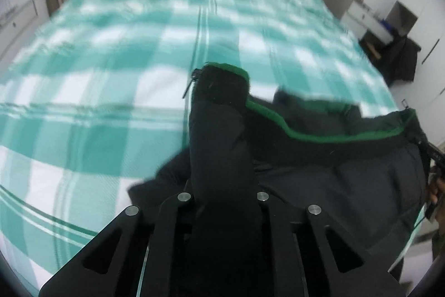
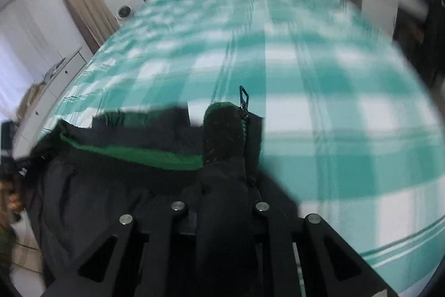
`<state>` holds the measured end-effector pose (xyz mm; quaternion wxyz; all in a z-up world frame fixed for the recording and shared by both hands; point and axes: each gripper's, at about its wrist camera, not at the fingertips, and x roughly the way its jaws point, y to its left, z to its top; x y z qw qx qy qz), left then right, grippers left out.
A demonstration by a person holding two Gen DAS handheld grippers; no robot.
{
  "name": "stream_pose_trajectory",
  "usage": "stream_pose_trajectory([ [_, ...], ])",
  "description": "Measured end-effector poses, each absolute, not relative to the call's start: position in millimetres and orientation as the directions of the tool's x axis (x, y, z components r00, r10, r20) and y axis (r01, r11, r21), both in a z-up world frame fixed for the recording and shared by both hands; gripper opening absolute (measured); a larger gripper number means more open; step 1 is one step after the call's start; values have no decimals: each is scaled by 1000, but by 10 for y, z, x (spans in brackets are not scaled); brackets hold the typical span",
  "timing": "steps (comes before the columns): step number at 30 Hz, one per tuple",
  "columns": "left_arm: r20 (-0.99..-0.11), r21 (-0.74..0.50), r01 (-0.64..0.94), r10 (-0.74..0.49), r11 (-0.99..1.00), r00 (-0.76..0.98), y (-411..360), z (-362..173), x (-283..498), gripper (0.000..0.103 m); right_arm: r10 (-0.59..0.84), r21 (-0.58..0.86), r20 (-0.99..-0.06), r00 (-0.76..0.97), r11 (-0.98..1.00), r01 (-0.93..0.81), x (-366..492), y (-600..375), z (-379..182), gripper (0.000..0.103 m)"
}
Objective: Fold large clothes
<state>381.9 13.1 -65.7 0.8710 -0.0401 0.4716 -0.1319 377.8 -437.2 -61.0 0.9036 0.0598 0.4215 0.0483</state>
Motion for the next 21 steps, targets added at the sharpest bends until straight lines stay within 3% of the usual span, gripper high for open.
stream_pose_trajectory([
  [4, -745, -46, 160, -141, 986, 652, -52, -462, 3804, 12, 30, 19, -675, 737, 1000, -23, 3803, -4206, -256, 16],
  [7, -754, 21, 127, -68, 992, 654, -125, -711, 3962, 12, -73, -86, -702, 709, 996, 17, 4020, -4151, -524, 16],
  [10, -783, 57, 120, -30, 991, 621, -142, -1121, 4069, 15, -106, -89, -764, 637, 994, 60, 4174, -4216, -982, 16],
  [13, -783, 59, 129, -34, 990, 621, -140, -1334, 4071, 20, -88, -35, -797, 598, 994, 100, 4217, -4318, -1355, 16],
  [21, -791, -74, 97, -118, 992, 600, -7, -1579, 4238, 31, -43, 46, -816, 577, 989, 138, 4343, -4413, -1769, 17],
])
